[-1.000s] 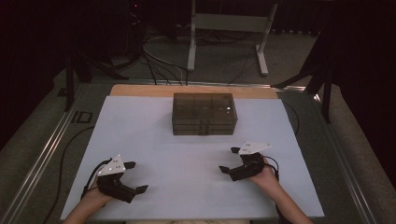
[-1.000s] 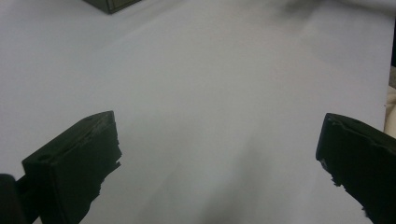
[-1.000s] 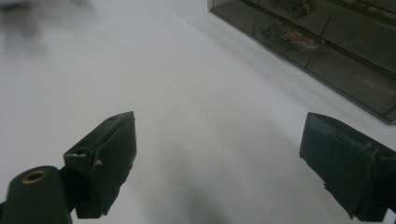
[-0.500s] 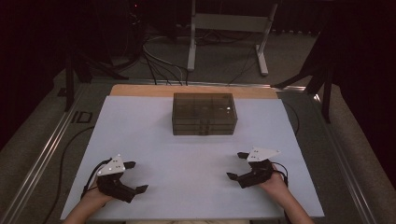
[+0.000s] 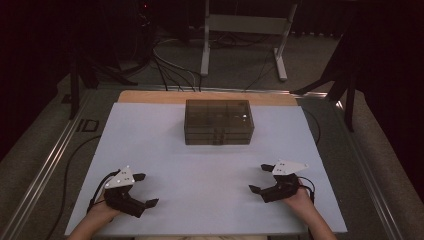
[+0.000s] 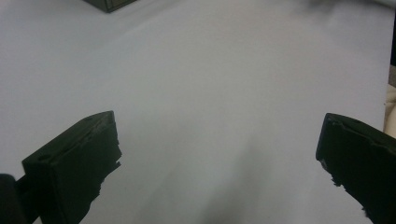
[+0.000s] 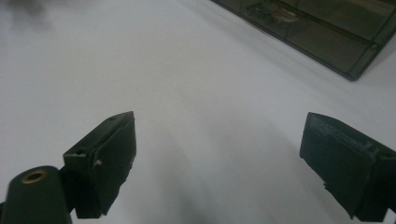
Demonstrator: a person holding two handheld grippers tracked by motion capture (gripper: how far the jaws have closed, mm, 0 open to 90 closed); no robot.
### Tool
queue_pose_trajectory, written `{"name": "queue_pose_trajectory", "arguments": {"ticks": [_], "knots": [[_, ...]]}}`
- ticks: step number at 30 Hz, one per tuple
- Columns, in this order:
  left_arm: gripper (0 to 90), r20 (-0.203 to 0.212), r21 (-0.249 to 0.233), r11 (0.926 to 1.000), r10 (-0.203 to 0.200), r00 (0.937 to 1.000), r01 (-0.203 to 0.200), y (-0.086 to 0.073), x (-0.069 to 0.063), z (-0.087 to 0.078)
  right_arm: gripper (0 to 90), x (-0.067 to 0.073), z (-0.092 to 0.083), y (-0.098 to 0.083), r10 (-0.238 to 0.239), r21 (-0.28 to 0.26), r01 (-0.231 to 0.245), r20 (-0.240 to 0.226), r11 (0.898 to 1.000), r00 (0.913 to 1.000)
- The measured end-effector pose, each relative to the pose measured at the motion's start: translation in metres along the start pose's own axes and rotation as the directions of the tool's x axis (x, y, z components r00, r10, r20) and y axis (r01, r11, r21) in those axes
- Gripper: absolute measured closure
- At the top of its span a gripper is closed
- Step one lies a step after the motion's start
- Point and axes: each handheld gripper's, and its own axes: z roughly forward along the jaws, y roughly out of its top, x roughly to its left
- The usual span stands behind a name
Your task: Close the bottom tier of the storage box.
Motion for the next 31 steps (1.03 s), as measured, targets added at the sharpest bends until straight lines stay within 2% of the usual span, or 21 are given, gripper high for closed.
{"name": "queue_pose_trajectory", "arguments": {"ticks": [2,9,31], "knots": [[0.0,0.002,0.002,1.0000,0.002,1.0000,-0.002,-0.0003,0.0004,0.0003,10.7,-0.0016,-0.0008,-0.0020,-0.004,0.003,0.003,0.006,1.000,1.0000],[0.0,0.000,0.002,1.0000,0.004,1.0000,-0.004,0.0000,0.0001,0.0005,10.7,-0.0060,-0.0020,-0.0078,0.028,-0.008,-0.028,0.005,1.000,0.9996],[0.0,0.001,0.001,1.0000,0.000,1.0000,0.000,-0.0006,0.0007,-0.0003,10.8,-0.0030,0.0031,-0.0084,0.034,0.019,-0.034,-0.020,0.999,0.9992]]}}
